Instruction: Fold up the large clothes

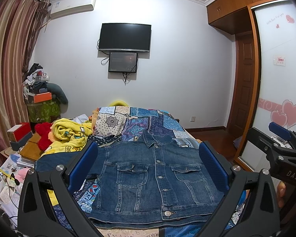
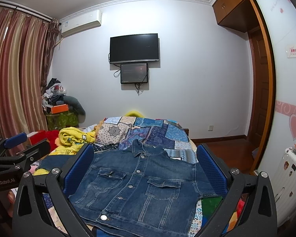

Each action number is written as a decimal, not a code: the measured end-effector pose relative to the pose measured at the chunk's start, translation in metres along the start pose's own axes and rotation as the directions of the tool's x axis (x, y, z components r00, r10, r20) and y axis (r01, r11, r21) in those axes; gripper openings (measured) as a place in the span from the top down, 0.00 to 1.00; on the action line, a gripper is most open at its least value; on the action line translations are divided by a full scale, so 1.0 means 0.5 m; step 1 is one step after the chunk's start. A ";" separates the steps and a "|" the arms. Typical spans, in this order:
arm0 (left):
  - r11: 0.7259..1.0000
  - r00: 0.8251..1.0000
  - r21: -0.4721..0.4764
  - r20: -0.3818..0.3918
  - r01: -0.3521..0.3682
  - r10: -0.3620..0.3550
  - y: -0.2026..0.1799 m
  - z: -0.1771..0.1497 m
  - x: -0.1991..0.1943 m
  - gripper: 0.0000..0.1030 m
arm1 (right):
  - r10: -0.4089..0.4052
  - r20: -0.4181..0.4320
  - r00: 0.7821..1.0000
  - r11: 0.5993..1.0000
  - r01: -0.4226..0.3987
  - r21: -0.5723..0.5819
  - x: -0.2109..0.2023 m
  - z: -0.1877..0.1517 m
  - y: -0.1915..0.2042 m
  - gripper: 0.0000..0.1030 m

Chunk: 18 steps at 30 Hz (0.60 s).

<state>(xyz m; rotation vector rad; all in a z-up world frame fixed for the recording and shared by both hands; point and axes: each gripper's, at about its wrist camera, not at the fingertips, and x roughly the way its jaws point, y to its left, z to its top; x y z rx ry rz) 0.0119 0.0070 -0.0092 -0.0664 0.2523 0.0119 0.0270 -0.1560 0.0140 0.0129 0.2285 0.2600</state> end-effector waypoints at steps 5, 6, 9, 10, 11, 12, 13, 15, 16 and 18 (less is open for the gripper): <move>1.000 1.000 0.000 -0.001 0.001 -0.001 0.000 0.000 0.000 0.00 | -0.002 0.002 1.000 1.000 0.002 -0.004 0.000 0.002 0.004 0.00; 1.000 1.000 -0.001 -0.002 0.002 -0.002 0.000 -0.001 0.001 0.00 | -0.001 0.002 1.000 1.000 0.001 -0.005 0.000 0.002 0.004 0.00; 1.000 1.000 -0.003 -0.004 0.003 -0.003 0.001 -0.006 0.007 0.00 | -0.003 0.002 1.000 1.000 0.003 -0.009 0.003 0.002 0.006 0.00; 1.000 1.000 -0.003 -0.004 0.003 -0.003 0.001 -0.006 0.007 0.00 | -0.003 0.002 1.000 1.000 0.003 -0.010 0.002 0.001 0.007 0.00; 1.000 1.000 -0.003 -0.004 0.002 -0.002 0.000 -0.006 0.007 0.00 | -0.003 0.001 1.000 1.000 0.003 -0.010 0.002 0.000 0.008 0.00; 1.000 1.000 -0.003 -0.004 0.002 -0.002 0.000 -0.006 0.007 0.00 | -0.003 0.000 1.000 1.000 0.003 -0.012 0.002 0.000 0.009 0.00; 1.000 1.000 -0.003 -0.003 0.004 -0.004 0.001 -0.006 0.007 0.00 | -0.004 -0.001 1.000 1.000 0.004 -0.013 0.003 -0.001 0.010 0.00; 1.000 1.000 -0.001 -0.001 0.004 -0.004 0.001 -0.008 0.011 0.00 | -0.006 -0.003 1.000 1.000 0.006 -0.015 0.007 -0.001 0.010 0.00; 1.000 1.000 -0.001 -0.001 0.003 -0.003 0.002 -0.007 0.013 0.00 | -0.006 -0.006 1.000 1.000 0.006 -0.015 0.009 -0.002 0.011 0.00; 1.000 1.000 -0.002 -0.004 0.006 -0.006 0.004 -0.008 0.021 0.00 | -0.009 -0.013 1.000 1.000 0.009 -0.016 0.015 -0.005 0.013 0.00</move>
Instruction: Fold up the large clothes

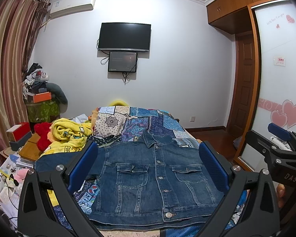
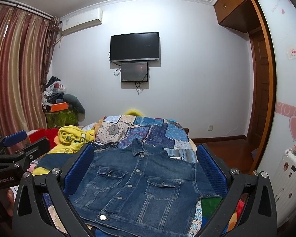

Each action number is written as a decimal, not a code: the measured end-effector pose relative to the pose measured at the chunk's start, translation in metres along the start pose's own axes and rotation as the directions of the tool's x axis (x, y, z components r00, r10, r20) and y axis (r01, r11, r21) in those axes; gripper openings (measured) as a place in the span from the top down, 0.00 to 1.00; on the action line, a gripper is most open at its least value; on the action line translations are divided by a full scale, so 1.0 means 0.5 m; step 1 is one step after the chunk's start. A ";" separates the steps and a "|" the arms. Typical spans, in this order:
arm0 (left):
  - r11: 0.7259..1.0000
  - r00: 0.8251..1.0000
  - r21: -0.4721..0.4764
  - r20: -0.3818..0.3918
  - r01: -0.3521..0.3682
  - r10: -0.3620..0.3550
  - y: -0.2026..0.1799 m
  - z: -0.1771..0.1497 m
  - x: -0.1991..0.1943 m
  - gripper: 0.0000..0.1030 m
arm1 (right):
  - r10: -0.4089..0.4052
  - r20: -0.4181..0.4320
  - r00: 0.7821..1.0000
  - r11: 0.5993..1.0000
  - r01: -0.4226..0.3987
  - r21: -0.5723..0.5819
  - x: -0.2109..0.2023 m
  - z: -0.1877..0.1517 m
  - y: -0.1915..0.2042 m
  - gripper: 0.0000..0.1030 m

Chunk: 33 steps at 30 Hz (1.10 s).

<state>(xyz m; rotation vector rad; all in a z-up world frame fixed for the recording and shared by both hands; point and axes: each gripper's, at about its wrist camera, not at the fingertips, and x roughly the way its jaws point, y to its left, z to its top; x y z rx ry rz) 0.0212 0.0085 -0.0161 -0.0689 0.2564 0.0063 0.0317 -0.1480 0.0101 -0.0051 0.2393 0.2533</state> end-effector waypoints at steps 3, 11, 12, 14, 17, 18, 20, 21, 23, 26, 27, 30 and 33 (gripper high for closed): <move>1.000 1.000 -0.003 -0.005 0.001 -0.001 0.010 0.002 0.011 0.00 | -0.006 -0.015 1.000 1.000 0.005 -0.005 0.014 -0.003 0.002 0.00; 0.998 0.999 -0.049 -0.040 -0.032 0.030 0.074 0.012 0.082 0.00 | -0.029 -0.021 0.999 0.999 0.028 -0.045 0.073 -0.005 0.016 0.00; 0.998 0.998 -0.053 -0.044 -0.042 0.040 0.086 0.013 0.094 0.00 | -0.030 -0.024 0.999 0.998 0.029 -0.049 0.085 -0.004 0.017 0.00; 0.995 0.995 -0.056 -0.056 -0.086 0.083 0.114 0.013 0.124 0.00 | -0.030 -0.038 0.999 0.998 0.028 -0.057 0.112 -0.002 0.018 0.00; 0.984 0.985 -0.067 -0.060 -0.164 0.160 0.162 0.003 0.166 0.00 | -0.031 -0.064 0.997 0.997 0.026 -0.072 0.157 -0.005 0.020 0.00; 0.979 0.981 -0.074 -0.056 -0.192 0.188 0.181 -0.003 0.179 0.00 | -0.028 -0.078 0.997 0.997 0.022 -0.076 0.176 -0.007 0.022 0.00; 0.969 0.972 -0.079 -0.065 -0.232 0.228 0.228 -0.020 0.215 0.00 | -0.017 -0.109 0.994 0.997 0.008 -0.082 0.207 -0.012 0.021 0.00; 0.967 0.969 -0.077 -0.078 -0.242 0.236 0.240 -0.026 0.228 0.00 | -0.008 -0.136 0.991 0.996 -0.004 -0.084 0.227 -0.015 0.022 0.00; 0.954 0.951 -0.075 -0.133 -0.291 0.280 0.291 -0.050 0.271 0.00 | 0.026 -0.191 0.981 0.997 -0.040 -0.071 0.268 -0.024 0.022 0.00; 0.944 0.931 -0.088 -0.217 -0.319 0.295 0.368 -0.094 0.323 0.00 | 0.058 -0.249 0.967 0.996 -0.072 -0.045 0.320 -0.043 0.024 0.00; 0.941 0.924 -0.095 -0.245 -0.326 0.295 0.388 -0.109 0.336 0.00 | 0.065 -0.273 0.960 0.996 -0.079 -0.040 0.337 -0.053 0.026 0.00; 0.927 0.900 -0.167 -0.348 -0.335 0.262 0.464 -0.167 0.383 0.00 | 0.035 -0.363 0.931 0.999 -0.048 -0.027 0.395 -0.086 0.030 0.00; 0.896 0.866 -0.259 -0.450 -0.360 0.218 0.543 -0.230 0.422 0.00 | 0.031 -0.462 0.886 0.999 -0.035 0.000 0.448 -0.125 0.026 0.00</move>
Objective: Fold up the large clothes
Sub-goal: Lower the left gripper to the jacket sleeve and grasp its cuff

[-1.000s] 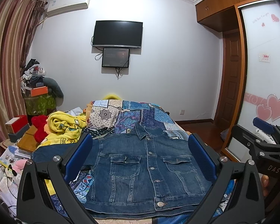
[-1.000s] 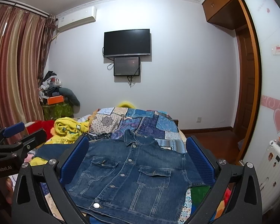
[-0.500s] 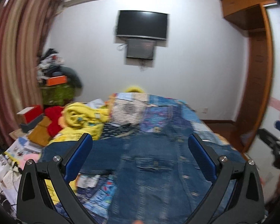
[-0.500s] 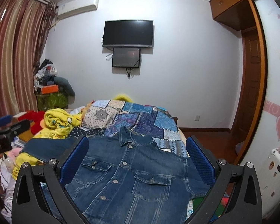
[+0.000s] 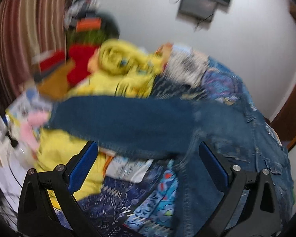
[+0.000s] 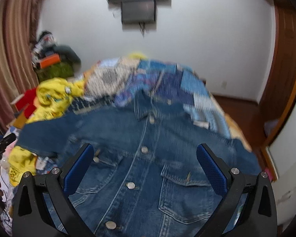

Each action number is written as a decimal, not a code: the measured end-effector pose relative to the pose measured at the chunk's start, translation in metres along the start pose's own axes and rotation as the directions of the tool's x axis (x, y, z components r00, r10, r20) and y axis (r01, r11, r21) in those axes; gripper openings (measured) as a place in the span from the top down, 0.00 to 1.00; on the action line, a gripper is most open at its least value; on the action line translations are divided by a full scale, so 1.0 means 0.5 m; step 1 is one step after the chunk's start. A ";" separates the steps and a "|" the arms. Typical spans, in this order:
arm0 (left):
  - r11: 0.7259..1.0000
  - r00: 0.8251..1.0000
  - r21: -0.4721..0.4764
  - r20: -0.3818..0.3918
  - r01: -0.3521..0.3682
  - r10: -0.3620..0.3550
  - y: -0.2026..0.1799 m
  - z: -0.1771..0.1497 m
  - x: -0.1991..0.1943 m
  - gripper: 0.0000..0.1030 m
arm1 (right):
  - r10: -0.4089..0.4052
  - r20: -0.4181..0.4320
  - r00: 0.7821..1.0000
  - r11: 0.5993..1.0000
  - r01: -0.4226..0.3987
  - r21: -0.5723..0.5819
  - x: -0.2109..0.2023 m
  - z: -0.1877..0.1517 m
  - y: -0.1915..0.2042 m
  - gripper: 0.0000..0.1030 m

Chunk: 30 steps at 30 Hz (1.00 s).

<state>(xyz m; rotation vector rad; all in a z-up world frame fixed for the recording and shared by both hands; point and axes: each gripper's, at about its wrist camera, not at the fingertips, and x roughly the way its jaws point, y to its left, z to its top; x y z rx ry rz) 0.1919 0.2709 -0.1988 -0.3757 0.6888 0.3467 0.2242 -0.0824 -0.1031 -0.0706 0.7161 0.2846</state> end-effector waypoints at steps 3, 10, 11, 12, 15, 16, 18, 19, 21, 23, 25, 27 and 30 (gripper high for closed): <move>0.993 0.995 -0.112 -0.090 0.024 -0.034 0.071 -0.008 0.074 0.00 | -0.007 -0.083 0.997 0.999 0.010 0.039 0.049 -0.004 -0.013 0.00; 0.952 0.975 -0.295 -0.175 0.080 -0.136 0.187 -0.008 0.184 0.01 | 0.011 -0.237 0.971 0.992 0.018 0.121 0.122 -0.022 -0.049 0.00; 0.946 0.974 -0.314 -0.176 0.085 -0.146 0.197 -0.007 0.193 0.02 | 0.015 -0.247 0.969 0.991 0.018 0.133 0.127 -0.024 -0.055 0.00; 0.936 0.971 -0.341 -0.175 0.094 -0.161 0.212 -0.005 0.207 0.02 | 0.019 -0.259 0.966 0.989 0.019 0.144 0.128 -0.028 -0.060 0.00; 0.902 0.964 -0.418 -0.182 0.102 -0.193 0.241 -0.002 0.244 0.08 | 0.028 -0.274 0.961 0.986 0.019 0.166 0.141 -0.026 -0.066 0.00; 0.884 0.959 -0.456 -0.185 0.108 -0.212 0.257 -0.004 0.259 0.12 | 0.029 -0.274 0.961 0.985 0.019 0.170 0.145 -0.024 -0.064 0.00; 0.861 0.958 -0.497 -0.180 0.106 -0.222 0.278 -0.004 0.278 0.17 | 0.034 -0.273 0.961 0.985 0.015 0.174 0.143 -0.024 -0.066 0.00; 0.854 0.961 -0.512 -0.177 0.095 -0.213 0.289 -0.003 0.287 0.20 | 0.033 -0.272 0.962 0.985 0.015 0.173 0.144 -0.023 -0.065 0.00; 0.843 0.965 -0.532 -0.171 0.080 -0.199 0.305 0.001 0.297 0.24 | 0.029 -0.272 0.962 0.986 0.017 0.165 0.142 -0.023 -0.063 0.00; 0.827 0.971 -0.560 -0.162 0.057 -0.177 0.320 0.005 0.299 0.31 | 0.026 -0.271 0.962 0.987 0.018 0.158 0.146 -0.018 -0.059 0.00; 0.813 0.975 -0.581 -0.149 0.047 -0.163 0.328 0.010 0.295 0.36 | 0.022 -0.268 0.963 0.989 0.019 0.149 0.143 -0.015 -0.055 0.00; 0.823 0.980 -0.569 -0.154 0.015 -0.124 0.324 0.019 0.287 0.49 | 0.022 -0.262 0.965 0.990 0.016 0.141 0.139 -0.011 -0.054 0.00; 0.872 0.985 -0.488 -0.162 -0.030 -0.057 0.304 0.039 0.262 0.77 | 0.018 -0.246 0.969 0.992 0.014 0.126 0.125 -0.006 -0.053 0.00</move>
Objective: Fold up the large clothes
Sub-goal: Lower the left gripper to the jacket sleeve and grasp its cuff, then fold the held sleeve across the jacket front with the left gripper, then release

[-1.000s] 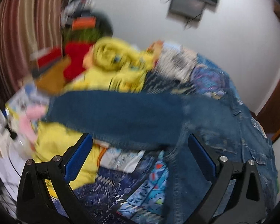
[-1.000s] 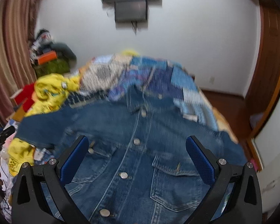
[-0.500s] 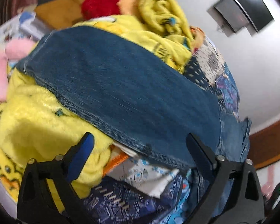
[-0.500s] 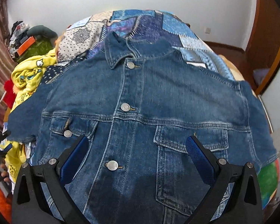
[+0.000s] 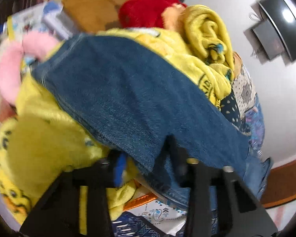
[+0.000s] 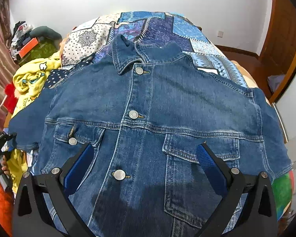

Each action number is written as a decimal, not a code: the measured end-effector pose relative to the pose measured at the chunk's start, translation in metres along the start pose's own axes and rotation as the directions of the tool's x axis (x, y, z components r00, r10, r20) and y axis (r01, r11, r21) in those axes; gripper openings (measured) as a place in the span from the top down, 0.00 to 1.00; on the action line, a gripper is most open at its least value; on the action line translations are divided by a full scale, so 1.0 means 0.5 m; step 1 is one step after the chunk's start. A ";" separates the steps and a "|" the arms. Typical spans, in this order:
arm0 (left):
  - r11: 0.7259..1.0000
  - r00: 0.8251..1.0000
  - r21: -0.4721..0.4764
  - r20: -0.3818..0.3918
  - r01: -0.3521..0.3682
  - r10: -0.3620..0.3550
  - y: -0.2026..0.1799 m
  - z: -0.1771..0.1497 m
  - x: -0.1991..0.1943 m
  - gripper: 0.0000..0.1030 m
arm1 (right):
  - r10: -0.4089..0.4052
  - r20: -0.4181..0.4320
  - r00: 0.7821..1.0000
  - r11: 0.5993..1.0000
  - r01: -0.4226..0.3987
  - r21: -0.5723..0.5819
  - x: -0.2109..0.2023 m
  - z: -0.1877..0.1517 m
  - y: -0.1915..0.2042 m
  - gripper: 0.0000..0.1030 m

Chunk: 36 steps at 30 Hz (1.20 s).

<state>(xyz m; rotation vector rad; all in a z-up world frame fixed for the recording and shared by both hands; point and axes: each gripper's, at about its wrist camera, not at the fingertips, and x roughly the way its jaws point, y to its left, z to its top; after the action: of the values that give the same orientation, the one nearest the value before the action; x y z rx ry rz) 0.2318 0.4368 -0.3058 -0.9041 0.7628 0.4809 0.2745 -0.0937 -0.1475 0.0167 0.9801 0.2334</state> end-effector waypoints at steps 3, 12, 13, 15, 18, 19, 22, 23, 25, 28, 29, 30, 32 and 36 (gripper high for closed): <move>0.990 0.995 0.116 0.064 -0.077 0.070 -0.053 0.006 -0.042 0.84 | -0.007 0.018 1.000 1.000 0.007 -0.019 -0.016 -0.001 0.000 0.00; 0.941 0.979 0.338 0.183 0.026 -0.093 -0.282 0.013 -0.176 0.91 | -0.006 0.061 0.998 1.000 0.006 -0.007 -0.067 -0.010 -0.033 0.00; 0.926 0.975 0.375 0.193 0.032 -0.112 -0.315 0.004 -0.190 0.91 | -0.005 0.062 0.998 1.000 0.005 0.004 -0.071 -0.013 -0.040 0.00; 0.896 0.968 0.439 0.185 0.071 -0.167 -0.381 -0.017 -0.209 0.91 | 0.006 0.063 0.998 1.000 -0.008 0.025 -0.077 -0.016 -0.054 0.00; 0.829 0.957 0.539 0.135 0.148 -0.259 -0.491 -0.067 -0.224 0.91 | 0.026 0.069 0.997 0.999 -0.029 0.042 -0.091 -0.023 -0.071 0.00; 0.799 0.953 0.578 0.113 0.166 -0.280 -0.534 -0.094 -0.225 0.91 | 0.029 0.076 0.997 0.998 -0.032 0.044 -0.099 -0.027 -0.076 0.00; 0.725 0.950 0.653 0.028 0.218 -0.311 -0.623 -0.174 -0.202 0.91 | 0.025 0.094 0.995 0.998 -0.030 0.049 -0.117 -0.032 -0.096 0.00; 0.706 0.951 0.669 -0.001 0.231 -0.310 -0.643 -0.202 -0.189 0.92 | 0.020 0.099 0.995 0.998 -0.026 0.052 -0.122 -0.034 -0.104 0.00; 0.664 0.953 0.697 -0.093 0.270 -0.290 -0.683 -0.274 -0.148 0.92 | 0.016 0.103 0.995 0.998 -0.022 0.059 -0.129 -0.039 -0.120 0.00; 0.600 0.957 0.747 -0.196 0.287 -0.214 -0.720 -0.385 -0.090 0.92 | 0.018 0.098 0.995 0.997 -0.025 0.075 -0.133 -0.048 -0.149 0.00; 0.584 0.957 0.758 -0.226 0.290 -0.181 -0.725 -0.418 -0.069 0.92 | 0.017 0.093 0.995 0.996 -0.025 0.084 -0.133 -0.051 -0.159 0.00; 0.576 0.956 0.763 -0.251 0.293 -0.153 -0.728 -0.445 -0.051 0.92 | 0.018 0.091 0.996 0.995 -0.026 0.092 -0.137 -0.057 -0.169 0.00; 0.565 0.949 0.767 -0.299 0.304 -0.105 -0.726 -0.495 -0.023 0.92 | 0.017 0.089 0.996 0.994 -0.026 0.107 -0.140 -0.064 -0.184 0.00; 0.555 0.948 0.786 -0.319 0.271 -0.012 -0.709 -0.564 0.009 0.91 | 0.019 0.086 0.996 0.990 -0.030 0.136 -0.149 -0.080 -0.212 0.00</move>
<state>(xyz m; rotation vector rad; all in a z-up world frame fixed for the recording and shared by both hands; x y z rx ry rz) 0.3612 0.0082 -0.2358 -0.1142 1.0317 -0.1975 0.2218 -0.2156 -0.1211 0.1629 0.9109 0.1860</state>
